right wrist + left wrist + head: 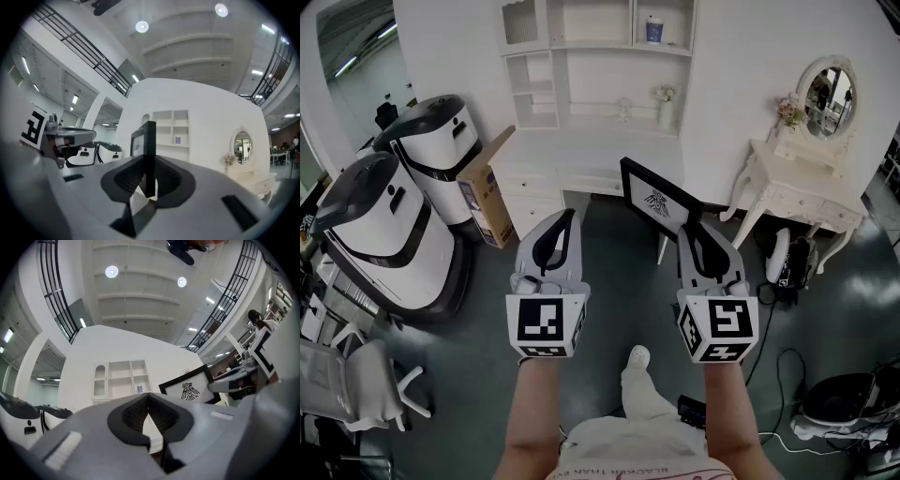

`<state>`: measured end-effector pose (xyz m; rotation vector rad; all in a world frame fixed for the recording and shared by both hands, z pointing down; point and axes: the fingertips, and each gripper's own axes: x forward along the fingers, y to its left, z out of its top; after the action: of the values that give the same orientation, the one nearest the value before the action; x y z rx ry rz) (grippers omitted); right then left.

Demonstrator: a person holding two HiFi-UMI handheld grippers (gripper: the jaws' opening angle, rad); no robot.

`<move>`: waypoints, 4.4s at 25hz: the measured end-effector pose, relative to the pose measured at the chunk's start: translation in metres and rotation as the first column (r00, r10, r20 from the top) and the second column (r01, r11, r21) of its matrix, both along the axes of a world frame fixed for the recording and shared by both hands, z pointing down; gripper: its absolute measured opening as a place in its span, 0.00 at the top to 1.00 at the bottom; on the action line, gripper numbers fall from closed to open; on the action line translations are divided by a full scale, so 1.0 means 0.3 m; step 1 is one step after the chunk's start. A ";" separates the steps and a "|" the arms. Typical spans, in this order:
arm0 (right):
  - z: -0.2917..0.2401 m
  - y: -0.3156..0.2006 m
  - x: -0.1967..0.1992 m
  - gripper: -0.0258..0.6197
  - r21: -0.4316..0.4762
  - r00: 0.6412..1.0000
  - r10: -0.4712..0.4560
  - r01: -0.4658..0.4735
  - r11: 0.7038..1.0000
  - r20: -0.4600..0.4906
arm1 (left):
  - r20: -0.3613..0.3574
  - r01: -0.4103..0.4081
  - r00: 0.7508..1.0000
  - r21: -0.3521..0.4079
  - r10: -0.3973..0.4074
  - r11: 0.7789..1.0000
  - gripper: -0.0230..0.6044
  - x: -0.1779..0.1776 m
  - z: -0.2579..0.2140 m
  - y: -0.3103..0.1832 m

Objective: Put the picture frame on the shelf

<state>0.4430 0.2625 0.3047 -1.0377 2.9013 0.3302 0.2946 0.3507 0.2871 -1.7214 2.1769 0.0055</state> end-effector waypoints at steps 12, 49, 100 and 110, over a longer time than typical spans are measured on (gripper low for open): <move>-0.028 -0.231 -0.153 0.84 0.080 1.000 -0.015 0.014 0.997 0.018 | 0.007 0.016 1.000 -0.019 -0.016 1.000 0.95 -0.150 0.001 -0.255; -0.045 -1.163 -0.666 0.84 0.048 0.997 -0.073 0.071 0.996 0.033 | -0.027 0.019 0.999 -0.017 -0.020 1.000 0.95 -0.631 0.007 -1.219; -0.393 -2.119 -1.684 0.84 0.123 0.944 0.284 -0.306 0.944 0.170 | 0.110 -0.131 0.986 0.045 0.126 0.990 0.95 -1.817 -0.213 -2.066; -0.488 -2.365 -1.796 0.84 0.105 0.923 0.338 -0.360 0.927 0.182 | 0.146 -0.156 0.978 0.053 0.147 0.986 0.95 -1.938 -0.310 -2.323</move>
<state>-0.0958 -0.4470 0.1582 -1.4823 2.5036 0.4280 -0.2867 -0.3462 0.1941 -1.7906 1.9198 -0.0079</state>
